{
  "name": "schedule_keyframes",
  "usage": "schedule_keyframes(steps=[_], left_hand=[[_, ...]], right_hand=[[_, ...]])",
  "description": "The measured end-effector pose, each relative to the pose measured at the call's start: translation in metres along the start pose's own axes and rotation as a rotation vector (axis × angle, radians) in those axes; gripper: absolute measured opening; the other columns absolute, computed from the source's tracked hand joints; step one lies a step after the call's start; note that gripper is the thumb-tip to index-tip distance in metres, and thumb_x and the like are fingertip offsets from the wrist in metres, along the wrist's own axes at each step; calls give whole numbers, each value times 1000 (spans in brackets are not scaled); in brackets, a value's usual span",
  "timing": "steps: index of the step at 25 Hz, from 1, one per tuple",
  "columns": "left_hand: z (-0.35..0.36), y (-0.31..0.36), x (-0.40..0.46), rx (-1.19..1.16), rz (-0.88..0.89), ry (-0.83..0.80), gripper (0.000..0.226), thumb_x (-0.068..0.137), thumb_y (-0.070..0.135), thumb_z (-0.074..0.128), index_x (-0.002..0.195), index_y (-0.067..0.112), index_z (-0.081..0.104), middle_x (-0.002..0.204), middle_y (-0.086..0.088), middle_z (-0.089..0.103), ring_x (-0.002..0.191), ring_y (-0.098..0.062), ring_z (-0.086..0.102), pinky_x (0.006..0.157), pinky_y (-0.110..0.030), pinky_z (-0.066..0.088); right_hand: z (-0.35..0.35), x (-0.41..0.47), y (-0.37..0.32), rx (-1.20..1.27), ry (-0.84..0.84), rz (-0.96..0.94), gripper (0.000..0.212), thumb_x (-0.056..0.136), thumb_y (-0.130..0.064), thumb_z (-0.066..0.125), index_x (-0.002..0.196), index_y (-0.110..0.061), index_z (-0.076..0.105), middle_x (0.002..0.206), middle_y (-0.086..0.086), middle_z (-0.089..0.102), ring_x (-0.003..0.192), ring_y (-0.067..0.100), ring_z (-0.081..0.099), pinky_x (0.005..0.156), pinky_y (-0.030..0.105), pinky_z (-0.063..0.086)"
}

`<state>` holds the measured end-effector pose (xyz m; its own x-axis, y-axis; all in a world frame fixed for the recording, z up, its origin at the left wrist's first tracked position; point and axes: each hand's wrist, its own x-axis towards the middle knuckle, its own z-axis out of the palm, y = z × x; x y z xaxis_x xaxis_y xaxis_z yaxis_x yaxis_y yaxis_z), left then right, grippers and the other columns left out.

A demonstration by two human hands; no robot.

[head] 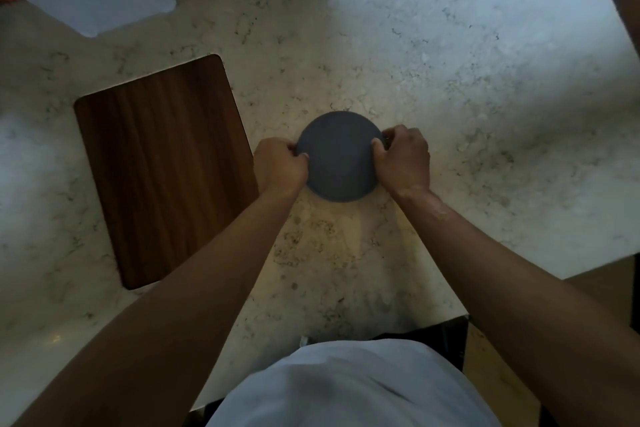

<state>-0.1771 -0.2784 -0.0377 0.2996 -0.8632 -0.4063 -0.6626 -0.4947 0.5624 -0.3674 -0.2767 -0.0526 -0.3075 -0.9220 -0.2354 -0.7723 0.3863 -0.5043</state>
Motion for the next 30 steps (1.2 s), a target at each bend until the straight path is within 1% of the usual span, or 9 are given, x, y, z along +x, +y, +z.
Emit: schedule_keyframes(steps=[5, 9, 12, 16, 19, 21, 24, 28, 30], left_hand=[[4, 7, -5, 103, 0, -7, 14, 80, 11, 63, 81, 3, 74, 79, -13, 72, 71, -26, 67, 56, -31, 46], [0, 10, -2, 34, -77, -24, 14, 74, 4, 62, 79, 5, 75, 74, -9, 72, 57, -14, 59, 44, -23, 41], [0, 13, 3, -10, -144, -48, 13, 73, 4, 61, 78, 4, 72, 72, -7, 68, 62, -17, 62, 50, -26, 48], [-1, 11, 10, -132, -233, -87, 17, 76, 9, 64, 91, 8, 70, 86, -7, 69, 82, -23, 66, 72, -36, 59], [-6, 5, 14, -239, -283, -129, 11, 78, 5, 68, 88, 10, 68, 91, -8, 69, 87, -25, 68, 80, -43, 61], [-10, 1, 17, -338, -326, -143, 6, 79, 4, 69, 78, 9, 67, 87, -10, 70, 83, -26, 70, 80, -46, 62], [-14, -3, 14, -379, -312, -161, 7, 83, 5, 69, 76, 6, 67, 86, -12, 71, 81, -27, 71, 79, -48, 62], [-27, -11, 4, -391, -259, -180, 15, 87, 9, 69, 74, 13, 64, 91, -9, 70, 87, -26, 69, 82, -47, 61], [-41, -19, 0, -401, -238, -166, 16, 88, 9, 69, 73, 12, 65, 93, -14, 71, 88, -29, 70, 83, -50, 60]], right_hand=[[2, -11, -9, -150, 23, 23, 42, 92, -41, 56, 114, -6, 66, 110, 16, 63, 97, 32, 61, 83, 39, 53], [-1, -3, -12, -49, -88, 121, 39, 88, -38, 57, 106, -6, 70, 104, 15, 68, 90, 29, 66, 80, 37, 58], [-3, 3, -13, 8, -155, 181, 37, 82, -36, 57, 97, -4, 69, 100, 15, 69, 87, 31, 66, 77, 37, 58], [-4, 8, -15, 43, -190, 240, 46, 78, -38, 60, 106, -3, 66, 103, 15, 68, 90, 30, 67, 78, 38, 60], [-6, 10, -12, 88, -196, 217, 36, 81, -35, 62, 105, -9, 70, 93, 11, 73, 71, 17, 66, 67, 32, 58], [-7, 8, -12, 149, -154, 214, 29, 82, -32, 64, 94, -7, 73, 89, 9, 74, 60, 7, 60, 62, 32, 56], [-9, 5, -10, 220, -175, 245, 20, 83, -31, 64, 74, -14, 71, 85, 5, 74, 63, 7, 60, 69, 34, 58], [-14, 1, -13, 315, -299, 247, 15, 88, -23, 66, 99, -15, 72, 86, -5, 66, 78, 9, 63, 77, 32, 55], [-15, -3, -25, 331, -323, 220, 12, 87, -20, 68, 97, -14, 72, 86, -4, 68, 80, 13, 67, 76, 33, 59]])
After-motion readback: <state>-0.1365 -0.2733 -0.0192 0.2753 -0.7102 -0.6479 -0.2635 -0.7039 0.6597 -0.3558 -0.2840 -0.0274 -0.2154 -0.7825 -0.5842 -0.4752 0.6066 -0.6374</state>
